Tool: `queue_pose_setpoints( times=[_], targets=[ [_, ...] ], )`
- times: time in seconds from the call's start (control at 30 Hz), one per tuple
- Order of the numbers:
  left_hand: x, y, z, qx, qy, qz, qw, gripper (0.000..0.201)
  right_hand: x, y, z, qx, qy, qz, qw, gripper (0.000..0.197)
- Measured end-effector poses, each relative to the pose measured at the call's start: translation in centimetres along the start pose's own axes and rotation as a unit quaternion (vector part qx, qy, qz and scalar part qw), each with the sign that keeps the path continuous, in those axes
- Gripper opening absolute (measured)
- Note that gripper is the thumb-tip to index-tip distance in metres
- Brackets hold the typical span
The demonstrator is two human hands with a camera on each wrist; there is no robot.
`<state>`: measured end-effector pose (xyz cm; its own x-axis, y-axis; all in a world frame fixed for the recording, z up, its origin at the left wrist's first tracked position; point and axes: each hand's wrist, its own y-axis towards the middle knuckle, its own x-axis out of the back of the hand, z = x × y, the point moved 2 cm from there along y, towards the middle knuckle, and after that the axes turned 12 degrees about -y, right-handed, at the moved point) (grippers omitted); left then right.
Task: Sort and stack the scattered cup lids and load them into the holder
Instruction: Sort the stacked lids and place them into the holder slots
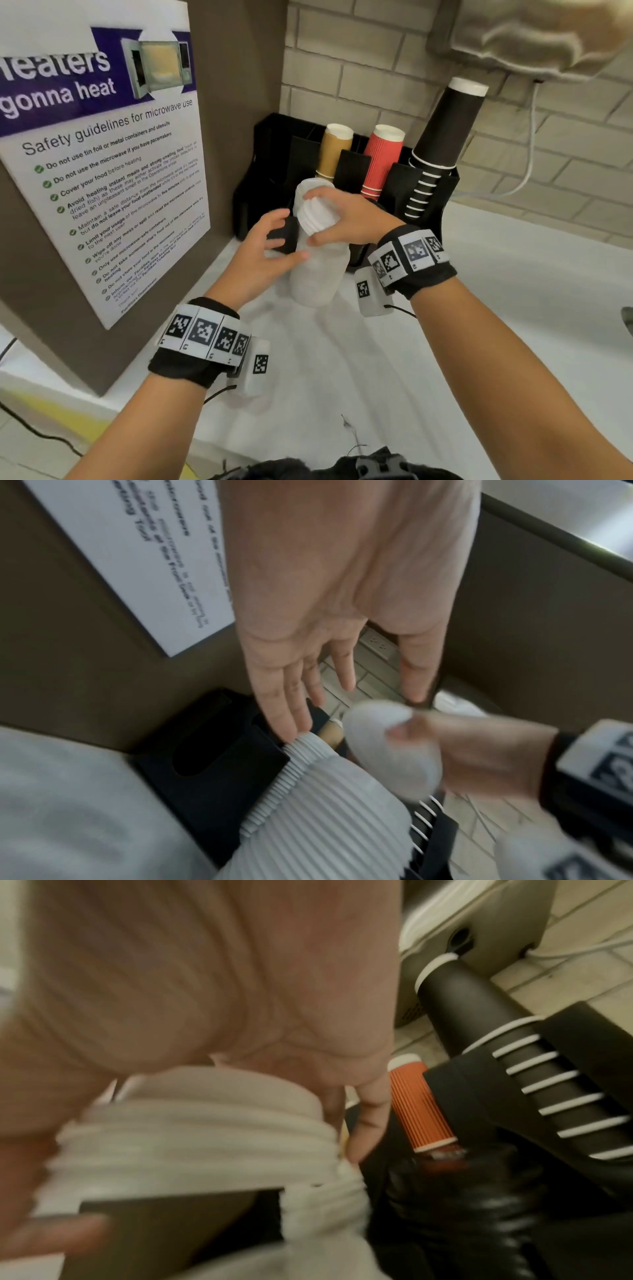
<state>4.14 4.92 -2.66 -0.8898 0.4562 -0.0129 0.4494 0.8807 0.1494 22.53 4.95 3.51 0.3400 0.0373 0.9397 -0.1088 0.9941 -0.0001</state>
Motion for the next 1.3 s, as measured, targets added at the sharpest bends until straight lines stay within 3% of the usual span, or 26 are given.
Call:
queue_pose_setpoints(
  times=[0.1, 0.2, 0.47, 0.87, 1.03, 1.17, 1.23, 1.3],
  targets=[
    [-1.5, -0.1, -0.7, -0.05, -0.078, 0.037, 0.995, 0.097, 0.7, -1.4, 1.6, 0.031, 0.176, -0.008, 0.984, 0.06],
    [-2.4, -0.1, -1.3, -0.095, -0.121, 0.04, 0.987, 0.093, 0.8, -2.7, 2.3, 0.043, 0.262, -0.003, 0.964, 0.055],
    [-3.4, -0.1, -2.3, -0.141, -0.14, 0.053, 0.979, 0.086, 1.0, -4.7, 1.0, 0.049, 0.335, 0.009, 0.941, 0.064],
    [-4.6, 0.5, -2.1, -0.136, -0.123, 0.05, 0.982, 0.096, 1.3, -5.8, 0.5, 0.023, 0.321, -0.043, 0.946, 0.066],
    [-4.4, 0.7, -1.9, -0.117, -0.108, 0.07, 0.985, 0.089, 2.2, -6.2, -1.2, 0.023, 0.307, -0.077, 0.948, 0.061],
    [-2.4, 0.9, -1.6, -0.115, -0.075, 0.014, 0.99, 0.06, 4.5, -6.6, -7.0, -0.078, 0.226, -0.225, 0.945, 0.067],
    [-1.6, 0.9, -1.3, -0.121, -0.054, -0.007, 0.991, 0.051, 4.6, -6.7, -10.1, -0.127, 0.167, -0.236, 0.949, 0.07],
    [-1.0, 0.9, -1.2, -0.126, -0.038, -0.017, 0.991, 0.046, 4.0, -6.5, -12.7, -0.171, 0.109, -0.203, 0.958, 0.074]
  ],
)
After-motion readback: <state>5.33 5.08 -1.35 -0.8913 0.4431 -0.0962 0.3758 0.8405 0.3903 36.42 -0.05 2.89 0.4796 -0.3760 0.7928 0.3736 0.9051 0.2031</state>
